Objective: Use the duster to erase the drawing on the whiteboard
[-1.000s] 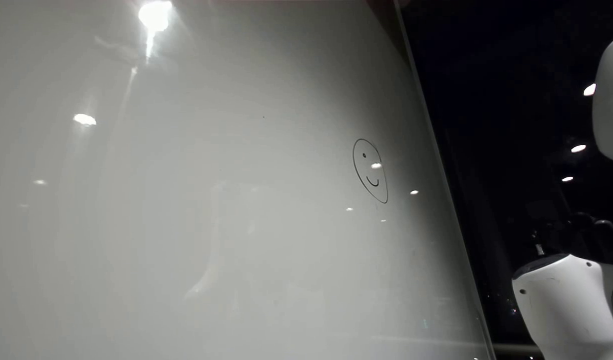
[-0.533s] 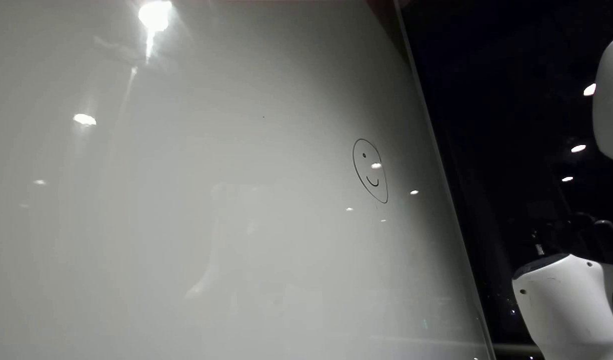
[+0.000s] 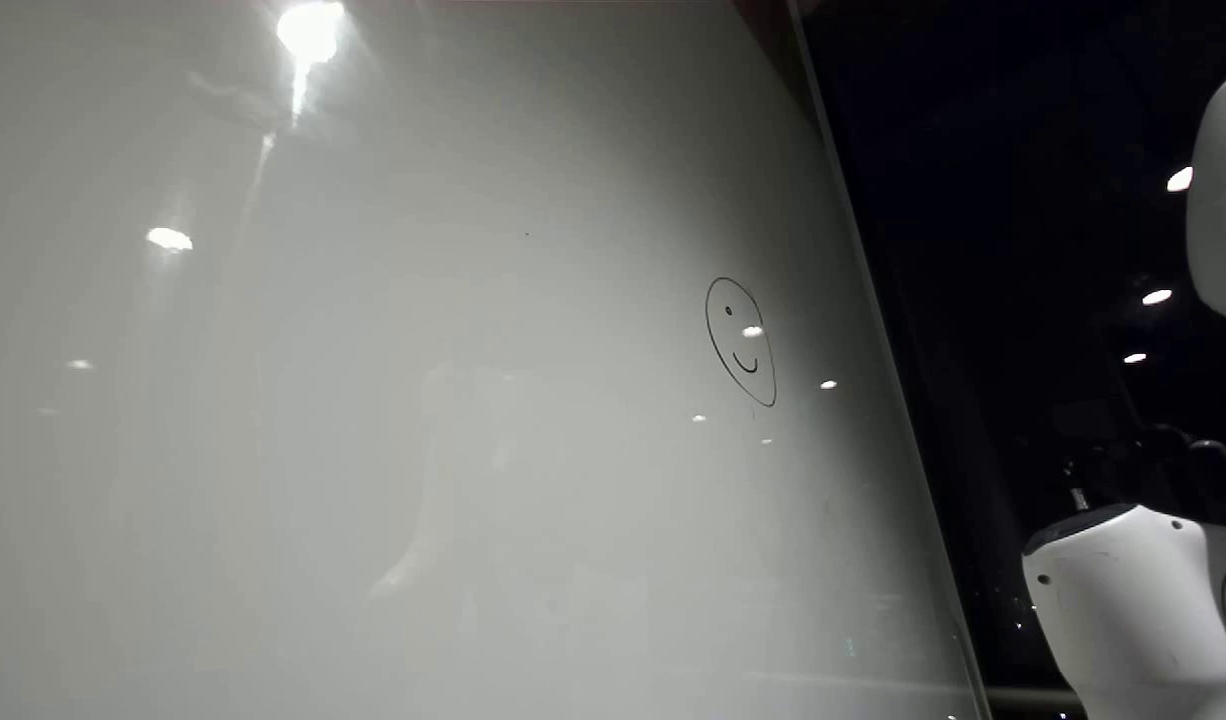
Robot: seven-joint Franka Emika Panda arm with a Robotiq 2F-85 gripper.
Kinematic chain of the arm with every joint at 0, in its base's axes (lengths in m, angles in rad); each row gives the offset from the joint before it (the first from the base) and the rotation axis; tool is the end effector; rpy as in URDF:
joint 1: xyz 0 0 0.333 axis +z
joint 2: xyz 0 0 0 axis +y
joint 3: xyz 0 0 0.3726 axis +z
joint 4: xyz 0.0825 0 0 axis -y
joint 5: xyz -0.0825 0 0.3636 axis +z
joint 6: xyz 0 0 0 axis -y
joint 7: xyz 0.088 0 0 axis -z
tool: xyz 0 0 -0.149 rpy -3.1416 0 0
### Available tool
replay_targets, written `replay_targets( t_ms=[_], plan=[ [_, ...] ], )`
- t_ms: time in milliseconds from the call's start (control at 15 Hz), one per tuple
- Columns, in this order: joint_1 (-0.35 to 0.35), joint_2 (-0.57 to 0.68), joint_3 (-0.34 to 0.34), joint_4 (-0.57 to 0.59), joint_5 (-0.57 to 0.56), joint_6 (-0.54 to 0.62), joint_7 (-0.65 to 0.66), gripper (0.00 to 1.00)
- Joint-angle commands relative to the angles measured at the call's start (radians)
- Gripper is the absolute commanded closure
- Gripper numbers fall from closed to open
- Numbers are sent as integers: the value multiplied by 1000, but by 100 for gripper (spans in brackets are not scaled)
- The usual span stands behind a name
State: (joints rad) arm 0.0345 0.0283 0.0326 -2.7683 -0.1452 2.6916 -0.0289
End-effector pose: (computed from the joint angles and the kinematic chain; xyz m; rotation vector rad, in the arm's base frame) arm 0.3644 0.0267 0.2314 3.0598 0.3536 -0.1597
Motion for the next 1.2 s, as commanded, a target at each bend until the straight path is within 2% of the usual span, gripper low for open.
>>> replay_targets(
  t_ms=[0, 267, 333, 733, 933, 1133],
  plan=[
    [4, -97, 6, 3, 46, -82, -29, 71],
    [9, -291, -7, 28, 129, -238, -78, 71],
    [12, -355, -11, -5, 141, -244, -78, 71],
    [23, -686, -39, 24, 177, -429, -88, 71],
    [29, -784, -30, 59, 175, -436, -61, 71],
    [38, -800, -14, 121, 174, -399, -36, 71]
  ],
)
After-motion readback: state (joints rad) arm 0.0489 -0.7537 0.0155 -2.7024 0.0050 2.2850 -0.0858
